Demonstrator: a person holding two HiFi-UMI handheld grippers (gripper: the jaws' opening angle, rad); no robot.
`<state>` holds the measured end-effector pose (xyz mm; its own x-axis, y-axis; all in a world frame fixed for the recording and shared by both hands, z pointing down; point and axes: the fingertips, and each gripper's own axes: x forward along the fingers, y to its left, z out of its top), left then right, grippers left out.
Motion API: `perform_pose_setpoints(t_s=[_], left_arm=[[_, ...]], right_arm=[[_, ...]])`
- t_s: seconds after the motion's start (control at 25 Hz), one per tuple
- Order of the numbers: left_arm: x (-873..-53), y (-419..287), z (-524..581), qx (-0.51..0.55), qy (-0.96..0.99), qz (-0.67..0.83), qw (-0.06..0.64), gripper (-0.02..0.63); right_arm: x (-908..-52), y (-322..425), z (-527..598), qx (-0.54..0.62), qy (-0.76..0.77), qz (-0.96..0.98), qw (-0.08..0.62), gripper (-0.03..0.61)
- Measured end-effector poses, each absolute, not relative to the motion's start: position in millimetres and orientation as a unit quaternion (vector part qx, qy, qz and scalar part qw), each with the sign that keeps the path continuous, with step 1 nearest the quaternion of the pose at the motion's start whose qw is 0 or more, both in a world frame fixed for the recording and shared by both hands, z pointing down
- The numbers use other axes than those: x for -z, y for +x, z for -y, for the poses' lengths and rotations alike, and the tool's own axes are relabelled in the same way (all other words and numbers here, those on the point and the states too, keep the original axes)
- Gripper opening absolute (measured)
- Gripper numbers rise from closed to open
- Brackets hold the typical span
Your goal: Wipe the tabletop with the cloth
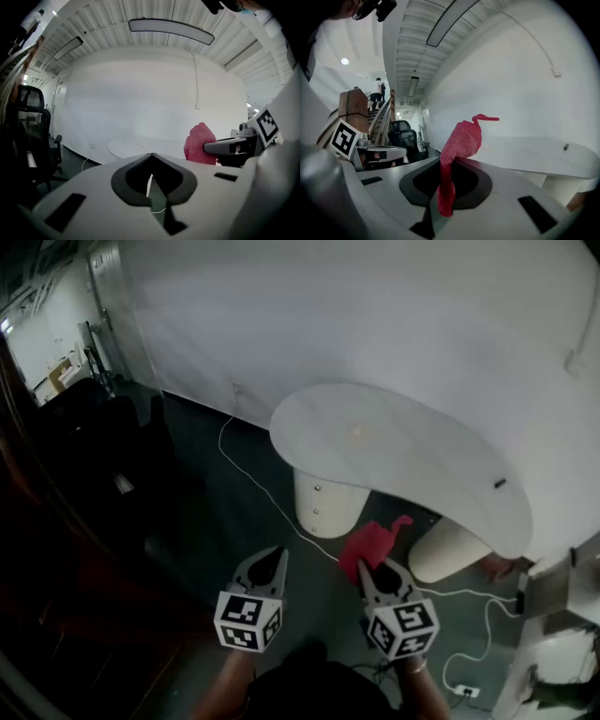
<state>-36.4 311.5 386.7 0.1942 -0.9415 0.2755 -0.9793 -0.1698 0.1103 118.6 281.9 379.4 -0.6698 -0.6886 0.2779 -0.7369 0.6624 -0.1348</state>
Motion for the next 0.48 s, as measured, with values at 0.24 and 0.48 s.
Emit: perform_pose_setpoints(t_s=[0.24,0.48], left_arm=[[-391.1,-34.2,-307.2,-0.074,0.757,0.634,0.139,0.002],[-395.7,-28.8,-294.2,-0.078,0.755,0.636,0.141,0.002]], right_arm=[[-384.0,119.4,-279.4,-0.133,0.38,0.909,0.106,0.049],[-390.3,125.3,-268.3,-0.151,0.374,0.91,0.099,0.051]])
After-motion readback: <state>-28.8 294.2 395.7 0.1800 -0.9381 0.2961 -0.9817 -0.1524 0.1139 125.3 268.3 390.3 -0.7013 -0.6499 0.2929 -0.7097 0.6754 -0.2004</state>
